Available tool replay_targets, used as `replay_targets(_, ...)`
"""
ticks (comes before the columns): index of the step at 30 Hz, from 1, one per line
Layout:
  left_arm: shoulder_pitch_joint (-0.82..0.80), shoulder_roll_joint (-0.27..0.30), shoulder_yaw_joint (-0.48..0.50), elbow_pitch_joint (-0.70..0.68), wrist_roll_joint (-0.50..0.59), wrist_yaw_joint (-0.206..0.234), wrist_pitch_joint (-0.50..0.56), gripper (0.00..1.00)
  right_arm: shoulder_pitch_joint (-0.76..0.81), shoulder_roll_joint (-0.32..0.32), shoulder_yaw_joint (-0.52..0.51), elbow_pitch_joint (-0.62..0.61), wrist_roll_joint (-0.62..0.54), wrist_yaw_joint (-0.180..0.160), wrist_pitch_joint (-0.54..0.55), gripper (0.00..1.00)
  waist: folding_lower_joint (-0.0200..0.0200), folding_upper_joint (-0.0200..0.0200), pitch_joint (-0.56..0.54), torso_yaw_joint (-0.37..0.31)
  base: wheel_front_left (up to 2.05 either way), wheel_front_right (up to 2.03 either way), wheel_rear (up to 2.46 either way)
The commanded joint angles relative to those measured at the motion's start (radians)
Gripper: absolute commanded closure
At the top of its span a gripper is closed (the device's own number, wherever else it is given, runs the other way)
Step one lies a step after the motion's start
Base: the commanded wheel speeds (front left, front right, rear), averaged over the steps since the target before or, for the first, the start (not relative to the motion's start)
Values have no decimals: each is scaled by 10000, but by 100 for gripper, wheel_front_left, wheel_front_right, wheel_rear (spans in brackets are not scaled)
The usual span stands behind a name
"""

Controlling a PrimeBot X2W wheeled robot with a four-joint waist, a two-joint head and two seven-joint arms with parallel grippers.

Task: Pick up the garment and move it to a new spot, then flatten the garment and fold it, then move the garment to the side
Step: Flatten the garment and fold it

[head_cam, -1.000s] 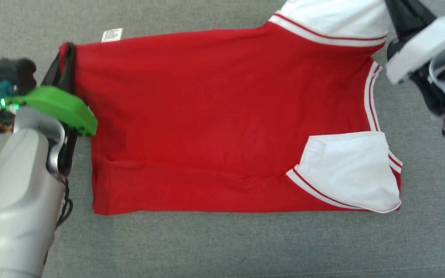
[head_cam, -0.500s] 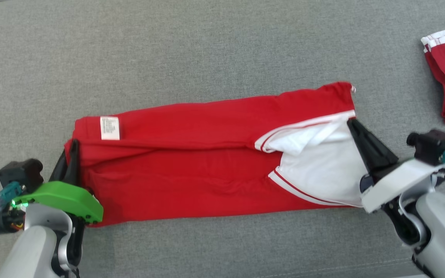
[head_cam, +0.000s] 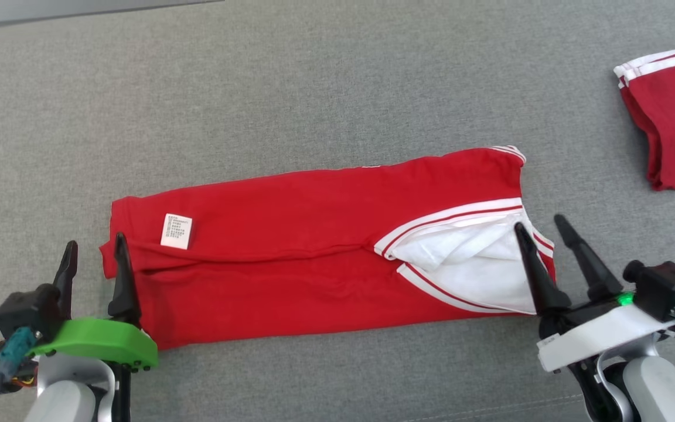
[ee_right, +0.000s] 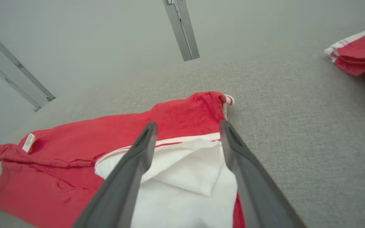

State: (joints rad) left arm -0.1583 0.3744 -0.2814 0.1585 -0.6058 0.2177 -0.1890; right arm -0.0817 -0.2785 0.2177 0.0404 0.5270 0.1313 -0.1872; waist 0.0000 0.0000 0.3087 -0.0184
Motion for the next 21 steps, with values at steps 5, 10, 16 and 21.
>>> replay_targets(5,459,-120,-39,-881,885,624,-542,0,448,618,-1131,-1130,-1407,-13,-90,0,0,0,-537,-152,0,0,0)
replay_targets(10,794,-149,-228,-1648,1406,949,-654,0,659,962,-1866,-1747,-2254,-13,232,0,0,0,-980,-189,0,0,0)
replay_targets(16,1128,-93,-448,-2031,1607,1150,-469,0,876,1095,-2074,-2040,-2619,-13,573,0,0,0,-1285,-141,0,0,0)
replay_targets(21,1240,-58,-514,-2096,1616,1256,-390,0,1001,1164,-2096,-2206,-2663,-13,710,0,0,0,-1349,-112,0,0,0)
